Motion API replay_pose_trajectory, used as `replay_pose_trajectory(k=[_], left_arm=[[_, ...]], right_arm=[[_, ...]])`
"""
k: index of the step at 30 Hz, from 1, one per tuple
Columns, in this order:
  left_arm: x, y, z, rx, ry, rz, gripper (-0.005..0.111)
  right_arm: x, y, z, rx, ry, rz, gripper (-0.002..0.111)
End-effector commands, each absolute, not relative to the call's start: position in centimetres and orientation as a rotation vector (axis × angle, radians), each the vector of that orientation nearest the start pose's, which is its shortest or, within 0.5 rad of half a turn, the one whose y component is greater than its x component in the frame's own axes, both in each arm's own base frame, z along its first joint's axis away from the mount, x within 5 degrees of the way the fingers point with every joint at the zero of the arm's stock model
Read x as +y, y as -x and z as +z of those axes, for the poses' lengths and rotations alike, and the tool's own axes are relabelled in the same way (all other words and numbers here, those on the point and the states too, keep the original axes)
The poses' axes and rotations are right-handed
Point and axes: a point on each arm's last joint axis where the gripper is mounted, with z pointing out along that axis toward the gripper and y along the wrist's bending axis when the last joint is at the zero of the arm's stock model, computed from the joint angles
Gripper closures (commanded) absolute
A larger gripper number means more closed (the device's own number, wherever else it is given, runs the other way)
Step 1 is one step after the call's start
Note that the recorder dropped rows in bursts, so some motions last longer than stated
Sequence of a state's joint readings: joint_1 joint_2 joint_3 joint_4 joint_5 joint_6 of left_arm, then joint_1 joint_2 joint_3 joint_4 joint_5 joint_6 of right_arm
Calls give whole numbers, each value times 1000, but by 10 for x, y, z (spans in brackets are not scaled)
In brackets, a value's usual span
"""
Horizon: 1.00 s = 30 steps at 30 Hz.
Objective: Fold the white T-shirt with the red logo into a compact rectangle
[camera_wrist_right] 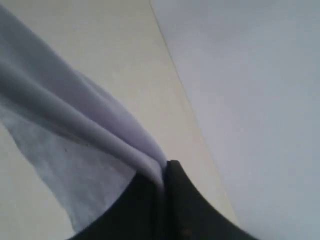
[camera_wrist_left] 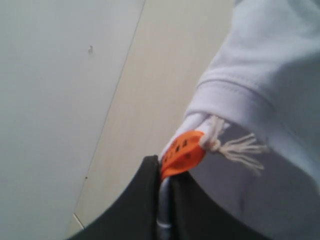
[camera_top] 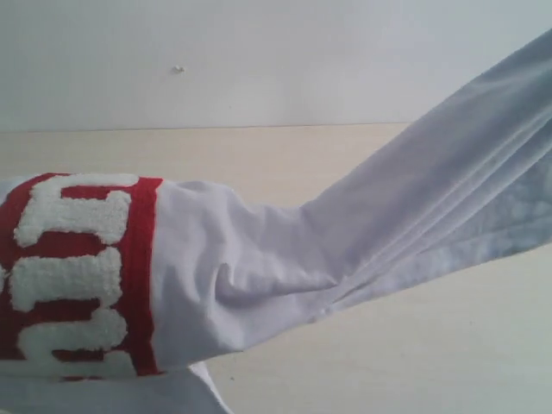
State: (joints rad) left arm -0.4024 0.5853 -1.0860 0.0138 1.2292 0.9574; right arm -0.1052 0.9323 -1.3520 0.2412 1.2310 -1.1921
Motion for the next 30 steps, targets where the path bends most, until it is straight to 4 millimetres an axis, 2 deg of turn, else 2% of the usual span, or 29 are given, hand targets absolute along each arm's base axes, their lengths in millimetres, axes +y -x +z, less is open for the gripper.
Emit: replay_pose_trajectory(k=[1, 3, 6, 9, 13, 17, 21, 26, 30], left_arm=[[-21, -46, 417, 1704, -1386, 286, 107], [-24, -52, 412, 1713, -1425, 279, 107], [-30, -75, 398, 1786, -1515, 345, 107], [-47, -110, 371, 1873, -1631, 346, 107], [-69, -168, 326, 1963, -1699, 357, 107], [-77, -231, 293, 1976, -1570, 363, 107], [-72, -284, 256, 2081, -1478, 329, 107], [-54, -327, 220, 2180, -1276, 292, 107], [-37, -347, 208, 2155, -1115, 327, 107]], right_arm=[[5, -142, 444, 1989, 1202, -367, 108], [2, -151, 427, 2053, 1234, -349, 108], [-4, -171, 401, 2165, 1292, -330, 108], [-11, -195, 376, 2280, 1352, -295, 108], [-16, -233, 338, 2395, 1470, -193, 108], [-22, -267, 294, 2524, 1552, -74, 108], [-26, -301, 250, 2573, 1562, -44, 108], [-36, -337, 204, 2584, 1439, -111, 108], [-54, -360, 189, 2563, 1333, -199, 108]])
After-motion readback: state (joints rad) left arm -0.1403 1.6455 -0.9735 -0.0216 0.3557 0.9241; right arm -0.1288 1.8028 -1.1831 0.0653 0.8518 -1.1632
